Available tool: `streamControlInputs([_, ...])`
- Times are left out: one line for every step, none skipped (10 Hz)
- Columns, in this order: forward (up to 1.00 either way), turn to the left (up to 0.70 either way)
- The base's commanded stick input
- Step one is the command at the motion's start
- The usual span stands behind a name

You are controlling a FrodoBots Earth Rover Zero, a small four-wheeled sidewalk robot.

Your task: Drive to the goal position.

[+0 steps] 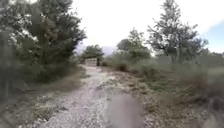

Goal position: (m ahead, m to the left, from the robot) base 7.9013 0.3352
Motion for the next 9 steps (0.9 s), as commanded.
streamControlInputs([0.50, 0.50])
streamControlInputs([0.50, 0.19])
streamControlInputs([0.50, 0.00])
streamControlInputs([0.50, 0.00])
streamControlInputs([0.50, 0.00])
streamControlInputs([0.50, 0.00])
streamControlInputs([0.50, 0.00])
streamControlInputs([0.50, 0.00])
streamControlInputs([0.50, 0.00])
